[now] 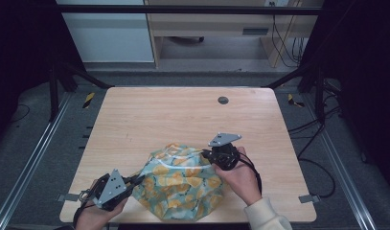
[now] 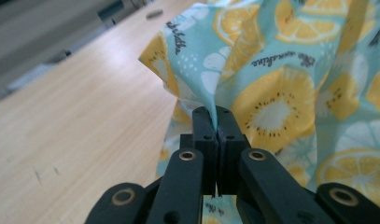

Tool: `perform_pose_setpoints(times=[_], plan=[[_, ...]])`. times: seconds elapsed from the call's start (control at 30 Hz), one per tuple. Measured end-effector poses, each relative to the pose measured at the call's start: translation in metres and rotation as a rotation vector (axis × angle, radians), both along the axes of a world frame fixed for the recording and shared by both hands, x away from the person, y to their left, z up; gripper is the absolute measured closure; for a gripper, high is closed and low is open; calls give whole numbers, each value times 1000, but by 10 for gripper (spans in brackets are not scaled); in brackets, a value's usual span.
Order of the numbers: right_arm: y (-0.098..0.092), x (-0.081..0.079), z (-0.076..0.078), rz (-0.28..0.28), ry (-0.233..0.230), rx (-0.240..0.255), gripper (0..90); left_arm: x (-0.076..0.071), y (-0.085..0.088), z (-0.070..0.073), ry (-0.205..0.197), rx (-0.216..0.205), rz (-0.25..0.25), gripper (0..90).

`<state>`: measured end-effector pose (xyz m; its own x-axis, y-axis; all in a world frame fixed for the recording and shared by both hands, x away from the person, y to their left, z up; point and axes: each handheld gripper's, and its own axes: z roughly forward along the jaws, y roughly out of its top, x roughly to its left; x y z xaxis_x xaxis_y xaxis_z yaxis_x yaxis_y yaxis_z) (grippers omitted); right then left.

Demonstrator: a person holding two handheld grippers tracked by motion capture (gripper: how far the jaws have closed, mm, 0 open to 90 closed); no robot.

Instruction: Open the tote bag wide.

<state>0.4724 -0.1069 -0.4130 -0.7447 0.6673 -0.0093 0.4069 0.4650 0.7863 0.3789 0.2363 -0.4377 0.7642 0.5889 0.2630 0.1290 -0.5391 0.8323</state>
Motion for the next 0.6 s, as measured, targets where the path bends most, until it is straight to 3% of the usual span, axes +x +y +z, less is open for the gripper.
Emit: perform_pose_setpoints(times=[0.07,0.17,0.27,0.4,0.47,0.53,0.6], plan=[[1,1,-1,0,-4,-11,900,1,-3,-3,35,27,-4,895],[3,-2,2,11,-3,9,900,1,-4,-2,49,33,-21,864],[3,-8,13,39,-16,26,900,1,-2,7,21,-29,0,649],[5,-13,23,58,-27,24,900,2,-1,34,-26,-91,29,453],[7,-14,27,66,-33,20,900,2,-3,51,-73,-108,16,428],[9,-14,28,71,-29,19,900,3,-8,67,-87,-111,0,394],[10,-13,28,75,-23,21,900,4,-17,79,-89,-101,-52,399]])
